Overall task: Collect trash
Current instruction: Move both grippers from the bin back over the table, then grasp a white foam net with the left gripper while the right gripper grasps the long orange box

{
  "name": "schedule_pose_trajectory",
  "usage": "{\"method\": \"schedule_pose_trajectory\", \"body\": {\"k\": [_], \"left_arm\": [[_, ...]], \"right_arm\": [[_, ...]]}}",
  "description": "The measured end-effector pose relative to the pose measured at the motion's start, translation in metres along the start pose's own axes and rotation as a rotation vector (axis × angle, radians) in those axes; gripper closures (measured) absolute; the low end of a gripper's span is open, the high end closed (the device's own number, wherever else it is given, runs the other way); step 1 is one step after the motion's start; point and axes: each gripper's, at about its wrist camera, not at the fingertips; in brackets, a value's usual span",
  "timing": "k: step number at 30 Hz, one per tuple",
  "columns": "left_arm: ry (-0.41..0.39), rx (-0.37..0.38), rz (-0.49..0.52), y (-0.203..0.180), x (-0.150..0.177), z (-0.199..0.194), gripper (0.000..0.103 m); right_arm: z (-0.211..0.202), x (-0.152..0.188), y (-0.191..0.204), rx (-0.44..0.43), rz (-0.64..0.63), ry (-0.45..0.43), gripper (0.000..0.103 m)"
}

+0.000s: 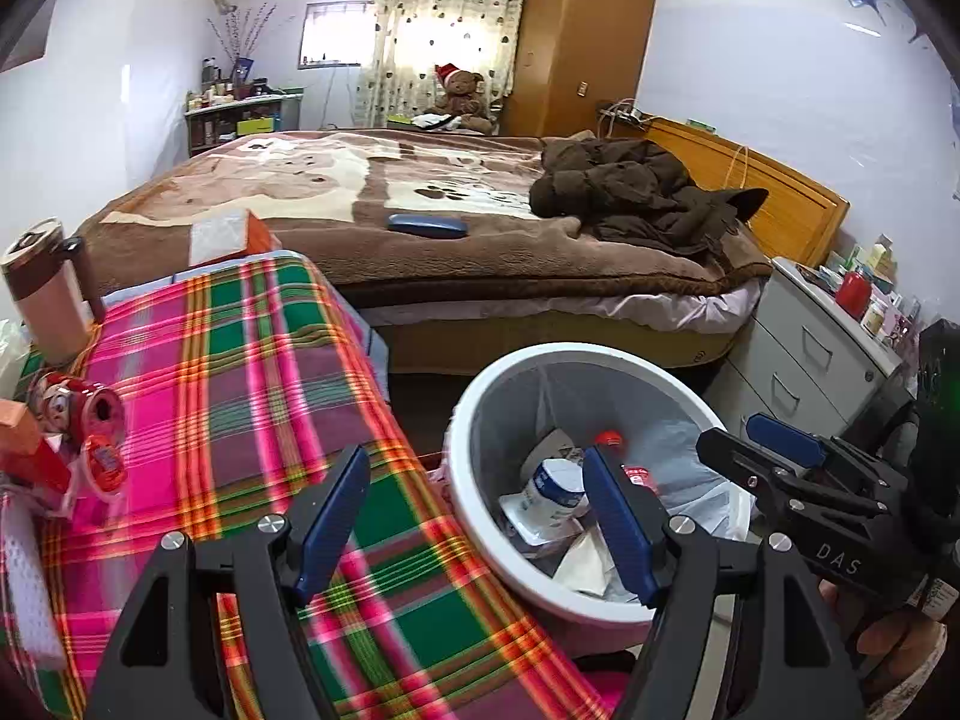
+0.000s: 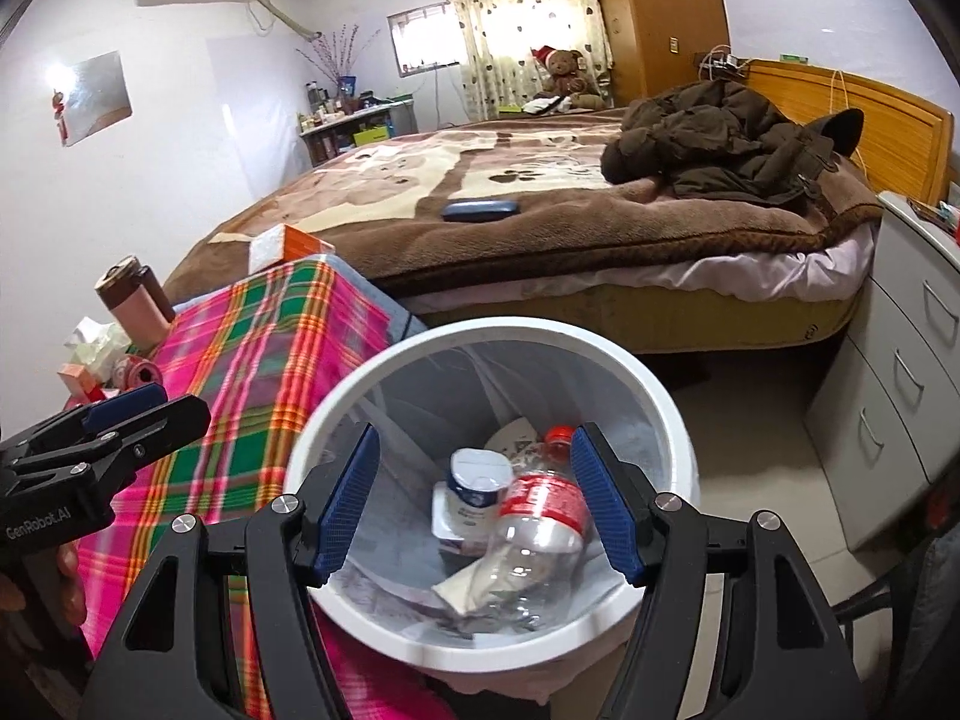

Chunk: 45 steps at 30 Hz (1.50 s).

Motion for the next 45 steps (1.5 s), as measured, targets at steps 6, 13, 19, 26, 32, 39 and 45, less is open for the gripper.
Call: {"method": "schedule_pose_trajectory", "body": {"k": [6,13,19,26,32,39,45], "left_arm": [[-0.028,-0.028,-0.03,0.021,0.005,-0.019,0.028],[-0.048,-0.093,-0.093,0.061,0.015,-0.04,0.028],[-0.065,-0.17,-0.149,0.096,0.026,-0.059,0.028],[-0.076,-0.27,-0.226,0.141,0.04,-0.08,0.026],[-0.063,-0.344,-0.296,0.179,0.055,-0.093,0.026],[-0.069,-0.398,-0.328,0.213,0.064,-0.109,0.026],[-0.058,-0.445,-0.363,0.254,0.071,-0.12,0.023]], "right_arm": [[-0.003,0.0,0.02,-0.036,-0.03,-0.012,0.035],[0.002,0.001,0.047,-0.086,-0.069,-0.013,0.035],[0.009,0.001,0.073,-0.137,-0.11,-0.005,0.035],[0.022,0.0,0.107,-0.205,-0.157,0.018,0.035],[0.027,0.0,0.13,-0.256,-0.188,0.032,0.035],[0.032,-0.001,0.171,-0.322,-0.264,0.047,0.035],[0.04,-0.001,0.21,-0.367,-0.334,0.068,0.035]]}}
Point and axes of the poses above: each gripper's, at about its wrist camera, not at the fingertips, and z roughly the way its jaws point, y to its left, x to its underside, and after that the axes turned 3 degrees about z, right-handed
